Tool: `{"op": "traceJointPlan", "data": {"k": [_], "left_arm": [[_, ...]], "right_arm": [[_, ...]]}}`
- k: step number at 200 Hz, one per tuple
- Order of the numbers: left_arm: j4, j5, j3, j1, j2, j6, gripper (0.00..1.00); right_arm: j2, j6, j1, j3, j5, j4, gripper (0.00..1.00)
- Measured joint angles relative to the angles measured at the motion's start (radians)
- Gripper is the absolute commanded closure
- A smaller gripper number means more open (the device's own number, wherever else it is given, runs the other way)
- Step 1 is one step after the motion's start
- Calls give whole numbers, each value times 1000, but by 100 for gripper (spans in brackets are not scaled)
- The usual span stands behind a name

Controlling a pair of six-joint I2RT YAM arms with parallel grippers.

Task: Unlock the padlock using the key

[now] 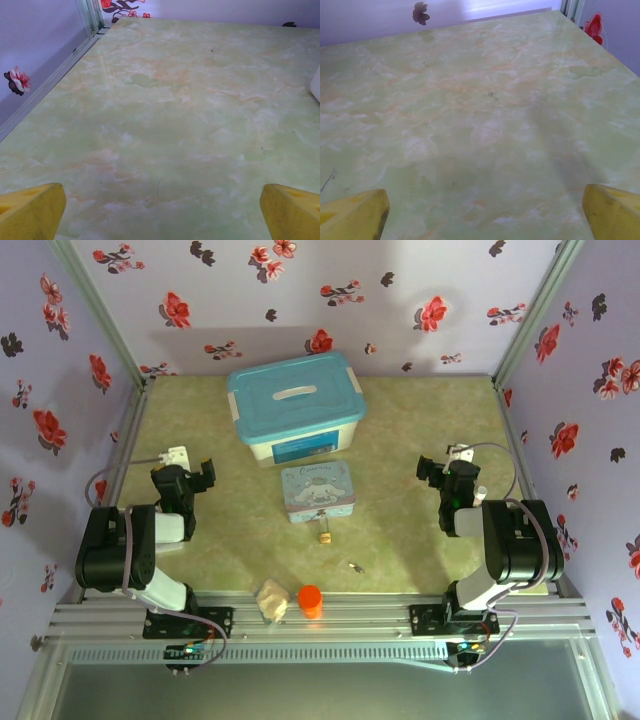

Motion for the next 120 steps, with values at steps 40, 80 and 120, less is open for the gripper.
{"op": "traceJointPlan", "data": {"k": [40, 80, 120], "left_arm": [[0, 0, 0, -1, 0, 0, 0], [-74, -5, -1, -1, -105, 0, 0], [-284, -80, 29, -1, -389, -128, 0]], "right_arm": [[0, 0, -5, 0, -6, 0, 1], [-72, -3, -11, 0, -30, -71, 1], [-340, 62, -11, 82, -29, -357, 1]]}}
